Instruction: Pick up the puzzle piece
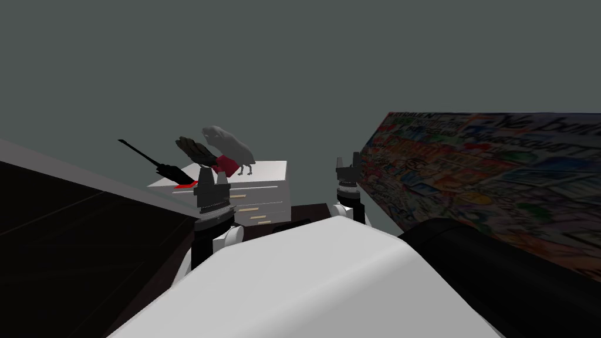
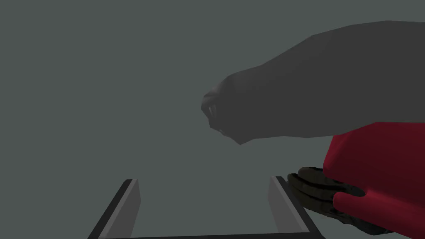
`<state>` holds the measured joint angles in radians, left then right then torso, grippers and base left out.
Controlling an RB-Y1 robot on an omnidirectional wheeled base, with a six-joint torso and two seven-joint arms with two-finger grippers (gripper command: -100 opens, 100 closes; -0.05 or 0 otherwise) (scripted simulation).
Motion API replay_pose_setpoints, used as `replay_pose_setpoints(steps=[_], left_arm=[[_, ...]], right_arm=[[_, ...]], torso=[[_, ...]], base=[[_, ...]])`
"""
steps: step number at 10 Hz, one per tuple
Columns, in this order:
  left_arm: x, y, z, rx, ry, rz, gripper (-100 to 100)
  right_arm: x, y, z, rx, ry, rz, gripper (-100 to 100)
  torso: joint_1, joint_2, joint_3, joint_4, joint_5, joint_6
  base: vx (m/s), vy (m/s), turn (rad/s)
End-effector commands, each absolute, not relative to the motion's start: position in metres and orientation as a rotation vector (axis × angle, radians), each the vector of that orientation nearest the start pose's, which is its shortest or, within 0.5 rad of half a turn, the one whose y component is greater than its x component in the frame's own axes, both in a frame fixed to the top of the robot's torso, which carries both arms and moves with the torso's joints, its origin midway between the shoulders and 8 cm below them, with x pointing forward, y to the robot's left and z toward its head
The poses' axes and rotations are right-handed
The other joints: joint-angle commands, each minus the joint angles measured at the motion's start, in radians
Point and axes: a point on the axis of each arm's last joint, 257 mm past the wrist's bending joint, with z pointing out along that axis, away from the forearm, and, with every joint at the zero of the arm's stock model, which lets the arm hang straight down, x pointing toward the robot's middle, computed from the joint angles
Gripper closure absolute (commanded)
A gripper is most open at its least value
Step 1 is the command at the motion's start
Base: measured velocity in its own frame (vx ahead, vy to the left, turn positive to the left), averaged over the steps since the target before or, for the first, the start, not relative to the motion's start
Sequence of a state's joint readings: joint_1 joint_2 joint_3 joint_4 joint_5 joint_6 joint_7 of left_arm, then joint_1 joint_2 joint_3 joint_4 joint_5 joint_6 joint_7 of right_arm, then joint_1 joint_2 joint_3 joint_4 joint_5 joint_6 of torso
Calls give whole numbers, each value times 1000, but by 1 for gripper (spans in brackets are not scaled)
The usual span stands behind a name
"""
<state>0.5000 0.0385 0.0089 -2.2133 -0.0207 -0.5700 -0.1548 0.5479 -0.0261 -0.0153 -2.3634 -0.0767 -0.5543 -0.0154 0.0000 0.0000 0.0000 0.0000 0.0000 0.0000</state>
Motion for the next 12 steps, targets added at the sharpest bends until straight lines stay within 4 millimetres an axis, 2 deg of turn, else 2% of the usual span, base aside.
replay_pose_setpoints(steps=[1,6,12], left_arm=[[348,280,2,-530,736,-1106,-100],[357,300,-19,-480,883,-958,-100],[365,340,-43,-399,1067,-715,-100]], right_arm=[[312,-289,57,611,517,1357,0],[312,-289,57,611,517,1356,0],[312,-289,57,611,517,1356,0]], torso=[[0,0,0,0,0,0],[4,1,1,0,1,0],[3,1,1,0,1,0]], base=[[-4,15,-5],[-19,43,-14],[-20,38,-35]])
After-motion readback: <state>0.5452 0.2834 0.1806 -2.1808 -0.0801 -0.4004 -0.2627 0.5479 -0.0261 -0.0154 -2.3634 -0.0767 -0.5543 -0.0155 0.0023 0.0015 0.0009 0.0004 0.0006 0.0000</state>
